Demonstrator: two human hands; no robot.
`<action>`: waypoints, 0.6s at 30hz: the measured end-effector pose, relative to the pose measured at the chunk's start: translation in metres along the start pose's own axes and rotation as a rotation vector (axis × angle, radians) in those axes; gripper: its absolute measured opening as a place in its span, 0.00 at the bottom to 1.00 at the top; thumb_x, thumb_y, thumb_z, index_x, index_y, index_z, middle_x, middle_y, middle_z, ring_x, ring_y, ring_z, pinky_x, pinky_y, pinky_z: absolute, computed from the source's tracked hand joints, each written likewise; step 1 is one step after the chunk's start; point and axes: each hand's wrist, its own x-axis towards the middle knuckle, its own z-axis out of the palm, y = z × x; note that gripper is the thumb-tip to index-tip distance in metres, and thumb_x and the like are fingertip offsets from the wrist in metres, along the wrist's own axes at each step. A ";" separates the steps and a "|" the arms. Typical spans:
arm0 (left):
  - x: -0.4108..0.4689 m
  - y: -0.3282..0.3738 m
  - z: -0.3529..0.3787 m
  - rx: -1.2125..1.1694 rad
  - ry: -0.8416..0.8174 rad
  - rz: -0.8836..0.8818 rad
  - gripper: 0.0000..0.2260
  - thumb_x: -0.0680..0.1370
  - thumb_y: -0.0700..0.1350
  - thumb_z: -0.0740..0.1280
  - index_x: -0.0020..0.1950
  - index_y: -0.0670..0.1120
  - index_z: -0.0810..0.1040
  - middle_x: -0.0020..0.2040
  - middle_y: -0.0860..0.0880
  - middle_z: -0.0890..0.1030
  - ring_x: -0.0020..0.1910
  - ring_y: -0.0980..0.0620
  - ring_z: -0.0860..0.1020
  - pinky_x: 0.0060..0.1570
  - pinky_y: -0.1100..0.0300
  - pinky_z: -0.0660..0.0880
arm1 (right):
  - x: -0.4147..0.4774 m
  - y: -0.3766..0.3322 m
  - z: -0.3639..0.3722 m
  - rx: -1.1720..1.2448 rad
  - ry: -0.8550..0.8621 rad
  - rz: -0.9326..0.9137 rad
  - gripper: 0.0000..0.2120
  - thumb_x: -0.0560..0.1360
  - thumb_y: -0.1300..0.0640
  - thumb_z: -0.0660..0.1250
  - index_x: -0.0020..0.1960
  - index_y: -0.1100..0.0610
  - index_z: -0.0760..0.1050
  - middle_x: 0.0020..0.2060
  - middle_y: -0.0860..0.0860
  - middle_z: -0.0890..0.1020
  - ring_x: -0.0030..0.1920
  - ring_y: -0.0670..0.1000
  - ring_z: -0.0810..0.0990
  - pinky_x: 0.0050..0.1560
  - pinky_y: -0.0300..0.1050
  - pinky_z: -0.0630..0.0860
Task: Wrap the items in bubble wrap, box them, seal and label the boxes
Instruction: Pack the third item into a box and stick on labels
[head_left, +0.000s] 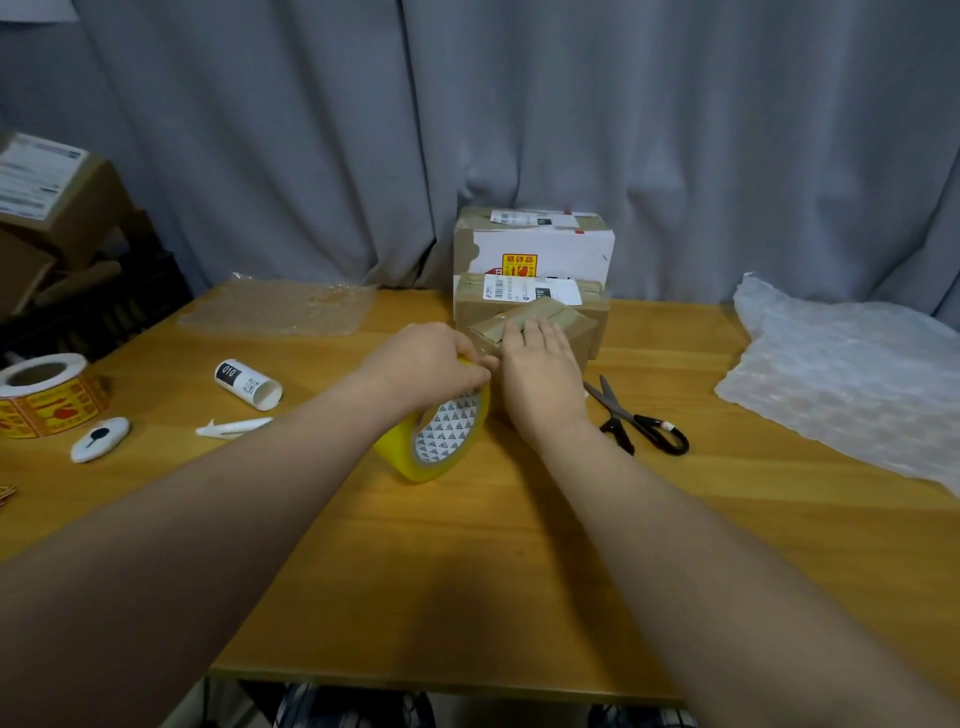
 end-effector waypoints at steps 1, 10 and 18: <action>0.001 -0.001 0.000 -0.009 0.001 -0.006 0.13 0.75 0.55 0.66 0.56 0.53 0.81 0.53 0.48 0.79 0.46 0.52 0.72 0.46 0.59 0.71 | -0.003 0.003 -0.001 0.040 0.053 -0.030 0.26 0.81 0.46 0.56 0.70 0.64 0.65 0.66 0.62 0.72 0.69 0.59 0.67 0.73 0.50 0.58; -0.005 0.002 0.000 0.034 -0.005 0.024 0.11 0.75 0.55 0.65 0.54 0.53 0.79 0.45 0.53 0.75 0.43 0.53 0.72 0.40 0.59 0.70 | -0.019 0.040 -0.033 0.429 0.066 -0.139 0.11 0.71 0.52 0.73 0.42 0.54 0.72 0.44 0.48 0.73 0.47 0.51 0.72 0.46 0.45 0.72; -0.009 -0.006 -0.002 -0.064 -0.001 0.025 0.13 0.75 0.55 0.66 0.57 0.52 0.79 0.47 0.51 0.76 0.45 0.53 0.73 0.43 0.59 0.72 | -0.008 0.022 -0.029 0.337 0.049 -0.107 0.14 0.74 0.52 0.70 0.56 0.60 0.79 0.49 0.52 0.72 0.54 0.52 0.71 0.52 0.43 0.69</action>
